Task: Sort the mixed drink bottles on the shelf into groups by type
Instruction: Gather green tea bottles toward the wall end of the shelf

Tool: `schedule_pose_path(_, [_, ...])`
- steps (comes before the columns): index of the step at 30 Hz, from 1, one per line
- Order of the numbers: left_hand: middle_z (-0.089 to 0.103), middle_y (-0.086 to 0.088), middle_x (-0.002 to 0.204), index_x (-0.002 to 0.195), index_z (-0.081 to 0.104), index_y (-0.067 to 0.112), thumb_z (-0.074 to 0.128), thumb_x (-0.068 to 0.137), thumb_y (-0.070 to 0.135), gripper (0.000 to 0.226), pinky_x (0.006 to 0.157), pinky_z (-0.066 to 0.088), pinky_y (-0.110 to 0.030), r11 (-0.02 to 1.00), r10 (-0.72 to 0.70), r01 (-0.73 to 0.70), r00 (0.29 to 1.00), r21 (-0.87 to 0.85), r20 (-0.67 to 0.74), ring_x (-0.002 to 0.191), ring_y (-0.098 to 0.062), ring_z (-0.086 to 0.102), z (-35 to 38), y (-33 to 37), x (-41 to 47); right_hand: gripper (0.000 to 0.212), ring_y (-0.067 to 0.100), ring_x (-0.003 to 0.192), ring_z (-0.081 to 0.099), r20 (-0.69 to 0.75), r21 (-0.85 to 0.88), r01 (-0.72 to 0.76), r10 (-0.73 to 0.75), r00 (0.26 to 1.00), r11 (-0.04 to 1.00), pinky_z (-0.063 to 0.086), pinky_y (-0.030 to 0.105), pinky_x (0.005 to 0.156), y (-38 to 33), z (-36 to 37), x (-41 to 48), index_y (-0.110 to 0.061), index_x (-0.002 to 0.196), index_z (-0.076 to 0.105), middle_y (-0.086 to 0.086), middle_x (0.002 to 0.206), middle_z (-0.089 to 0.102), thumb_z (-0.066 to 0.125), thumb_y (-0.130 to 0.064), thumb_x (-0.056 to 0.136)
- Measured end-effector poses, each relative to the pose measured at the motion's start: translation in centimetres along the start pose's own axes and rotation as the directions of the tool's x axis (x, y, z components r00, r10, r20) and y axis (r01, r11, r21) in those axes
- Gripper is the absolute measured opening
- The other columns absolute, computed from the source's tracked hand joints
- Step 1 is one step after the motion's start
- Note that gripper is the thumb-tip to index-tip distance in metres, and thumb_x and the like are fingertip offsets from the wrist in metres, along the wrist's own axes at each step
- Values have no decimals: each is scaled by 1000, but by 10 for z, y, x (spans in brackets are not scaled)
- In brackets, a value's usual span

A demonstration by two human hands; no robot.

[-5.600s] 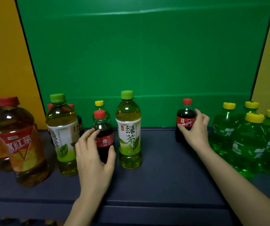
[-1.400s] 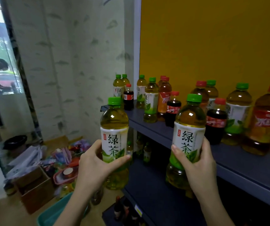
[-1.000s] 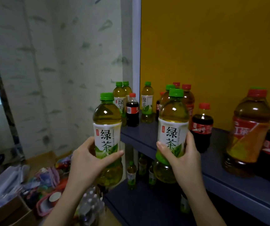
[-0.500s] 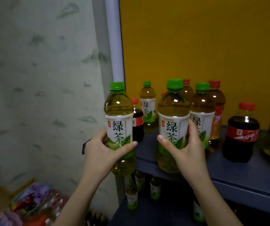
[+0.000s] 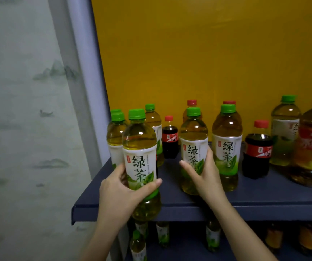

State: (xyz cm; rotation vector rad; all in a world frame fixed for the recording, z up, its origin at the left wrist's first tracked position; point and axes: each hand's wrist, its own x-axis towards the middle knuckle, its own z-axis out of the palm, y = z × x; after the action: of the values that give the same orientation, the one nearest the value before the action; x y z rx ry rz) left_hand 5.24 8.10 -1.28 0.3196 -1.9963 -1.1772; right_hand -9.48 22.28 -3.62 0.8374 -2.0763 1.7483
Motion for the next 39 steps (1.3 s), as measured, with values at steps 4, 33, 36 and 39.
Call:
schedule_pose_path(4, [66, 26, 85, 84, 57, 42, 77, 35, 59, 56, 79, 53, -24, 1000, 5, -5, 999, -7, 31, 89, 4, 62, 8, -3, 8, 77, 14, 121, 48, -2, 0, -68, 68, 998, 998, 43, 38, 102, 4, 11, 20, -16, 142, 23, 1, 133, 48, 68, -27, 81])
schedule_pose_path(33, [60, 4, 113, 126, 46, 17, 48, 85, 38, 46, 83, 44, -20, 979, 87, -116, 981, 169, 170, 106, -15, 59, 92, -18, 37, 45, -11, 127, 37, 213, 96, 79, -98, 972, 992, 32, 13, 106, -63, 15, -9, -32, 137, 37, -19, 139, 43, 42, -15, 96])
schedule_pose_path(36, [60, 10, 114, 117, 49, 28, 69, 78, 16, 45, 94, 49, -29, 992, 97, -96, 995, 77, -7, 107, -5, 57, 68, -35, 16, 52, -2, 139, 19, 263, 134, -49, 12, 965, 990, 20, 31, 118, -57, 41, 7, -33, 146, 18, -16, 152, 23, 38, -20, 99])
schedule_pose_path(39, [51, 9, 126, 127, 41, 30, 70, 79, 13, 59, 101, 40, -26, 977, 167, -147, 978, 153, -127, 119, -7, 48, 56, -42, -1, 55, 4, 143, 7, 264, 166, -150, 102, 959, 975, 13, 39, 119, -47, 64, 19, -32, 148, 7, -14, 155, 12, 34, -28, 100])
